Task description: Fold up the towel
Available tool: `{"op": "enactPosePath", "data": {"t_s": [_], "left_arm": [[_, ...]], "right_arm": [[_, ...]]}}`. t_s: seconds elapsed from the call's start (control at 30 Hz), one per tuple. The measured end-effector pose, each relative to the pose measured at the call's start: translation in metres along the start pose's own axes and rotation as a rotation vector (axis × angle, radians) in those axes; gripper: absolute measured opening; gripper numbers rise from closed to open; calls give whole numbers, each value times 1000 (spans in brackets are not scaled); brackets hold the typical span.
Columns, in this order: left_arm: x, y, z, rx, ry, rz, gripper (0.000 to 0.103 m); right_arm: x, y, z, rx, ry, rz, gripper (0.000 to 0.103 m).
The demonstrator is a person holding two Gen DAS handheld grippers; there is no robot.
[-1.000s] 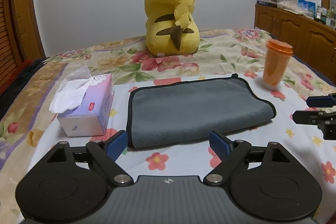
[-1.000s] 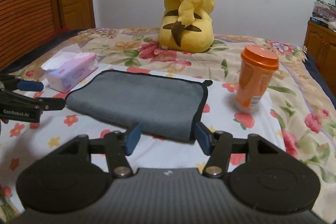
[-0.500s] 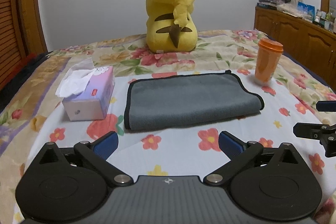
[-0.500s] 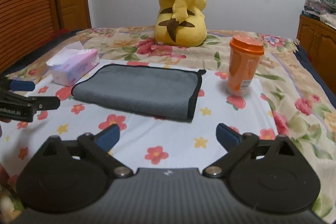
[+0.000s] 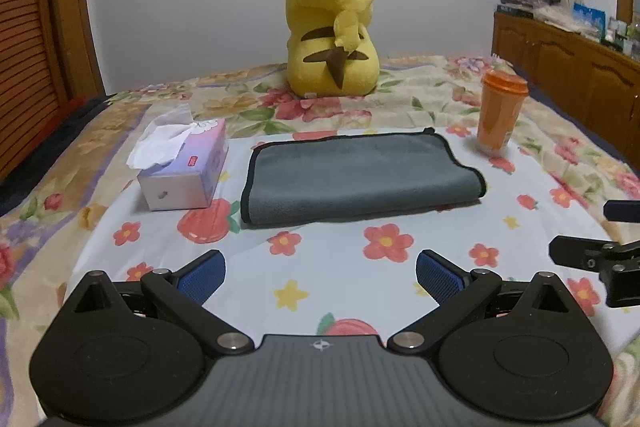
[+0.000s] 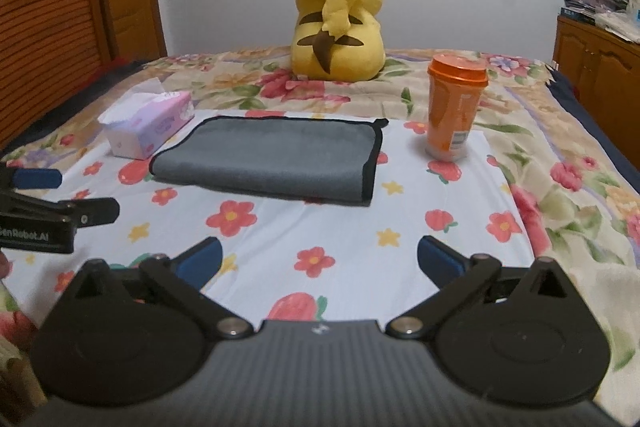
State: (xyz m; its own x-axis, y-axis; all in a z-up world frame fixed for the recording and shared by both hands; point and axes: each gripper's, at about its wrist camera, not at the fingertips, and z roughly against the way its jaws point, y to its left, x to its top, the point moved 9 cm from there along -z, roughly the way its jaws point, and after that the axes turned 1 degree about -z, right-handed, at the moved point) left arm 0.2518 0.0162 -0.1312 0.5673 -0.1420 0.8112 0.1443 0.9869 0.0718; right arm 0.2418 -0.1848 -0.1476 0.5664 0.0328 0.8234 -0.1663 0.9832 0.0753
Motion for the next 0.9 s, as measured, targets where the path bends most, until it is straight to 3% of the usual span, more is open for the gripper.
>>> {"op": "enactPosePath", "data": {"t_s": [0.23,0.9], "left_arm": [[1,-15,30,-26,-16,1,103],[-21,-40,84,-13,-10,-18,103]], "right_arm": [[-1,1,24,1,-21,-15,103],[-14,-4,87,-5,-75,-11,103]]}}
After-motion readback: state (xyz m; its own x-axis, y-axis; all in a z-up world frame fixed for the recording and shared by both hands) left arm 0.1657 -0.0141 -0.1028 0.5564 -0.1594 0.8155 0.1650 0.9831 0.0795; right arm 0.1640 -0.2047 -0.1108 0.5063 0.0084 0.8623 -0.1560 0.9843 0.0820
